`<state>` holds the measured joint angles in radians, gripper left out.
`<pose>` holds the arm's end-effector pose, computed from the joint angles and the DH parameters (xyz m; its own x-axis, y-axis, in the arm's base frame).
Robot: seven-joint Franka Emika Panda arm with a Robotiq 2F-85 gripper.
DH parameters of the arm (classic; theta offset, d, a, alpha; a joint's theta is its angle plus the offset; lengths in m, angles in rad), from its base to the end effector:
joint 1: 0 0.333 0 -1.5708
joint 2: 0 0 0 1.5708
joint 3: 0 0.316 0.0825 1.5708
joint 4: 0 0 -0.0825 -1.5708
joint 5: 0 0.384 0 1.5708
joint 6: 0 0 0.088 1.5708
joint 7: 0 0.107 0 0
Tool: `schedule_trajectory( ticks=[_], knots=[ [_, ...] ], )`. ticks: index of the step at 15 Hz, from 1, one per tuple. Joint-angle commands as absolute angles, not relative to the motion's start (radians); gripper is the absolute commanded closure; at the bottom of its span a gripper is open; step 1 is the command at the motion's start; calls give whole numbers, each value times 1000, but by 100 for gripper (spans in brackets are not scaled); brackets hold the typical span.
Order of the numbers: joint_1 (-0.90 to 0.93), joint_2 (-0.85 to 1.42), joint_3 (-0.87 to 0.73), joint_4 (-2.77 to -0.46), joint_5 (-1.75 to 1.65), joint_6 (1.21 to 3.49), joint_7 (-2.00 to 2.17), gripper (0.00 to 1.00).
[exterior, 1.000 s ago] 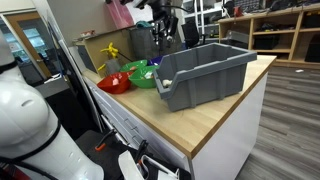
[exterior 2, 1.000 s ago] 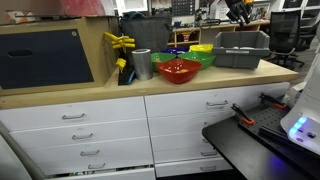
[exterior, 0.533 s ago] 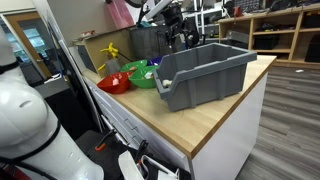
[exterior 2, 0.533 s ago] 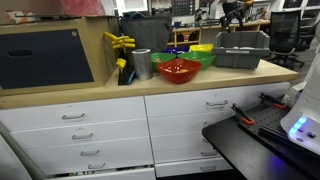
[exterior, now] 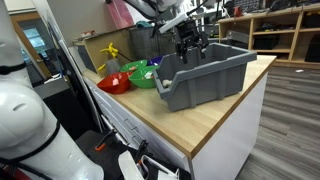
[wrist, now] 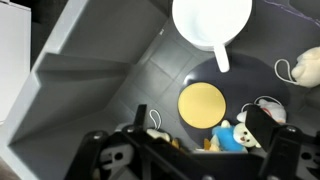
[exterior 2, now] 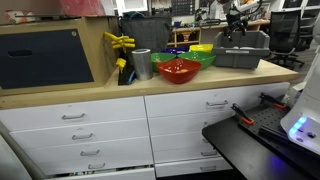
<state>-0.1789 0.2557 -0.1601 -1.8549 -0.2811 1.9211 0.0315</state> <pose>0.5602 -0.2132 0.3746 0.9444 -0.2670 -0.1917 -0.2073 -0.9364 0.2831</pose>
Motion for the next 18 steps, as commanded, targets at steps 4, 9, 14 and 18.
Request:
schedule_trajectory(
  ticks=[4,9,14,18],
  knots=[
    [-203,337,-174,-1804,-227,1990,12,0],
    [-218,405,-176,-1758,-196,2026,17,0],
    [-229,454,-176,-1721,-173,2049,6,0],
    [-220,447,-181,-1741,-188,2052,23,0]
  ],
)
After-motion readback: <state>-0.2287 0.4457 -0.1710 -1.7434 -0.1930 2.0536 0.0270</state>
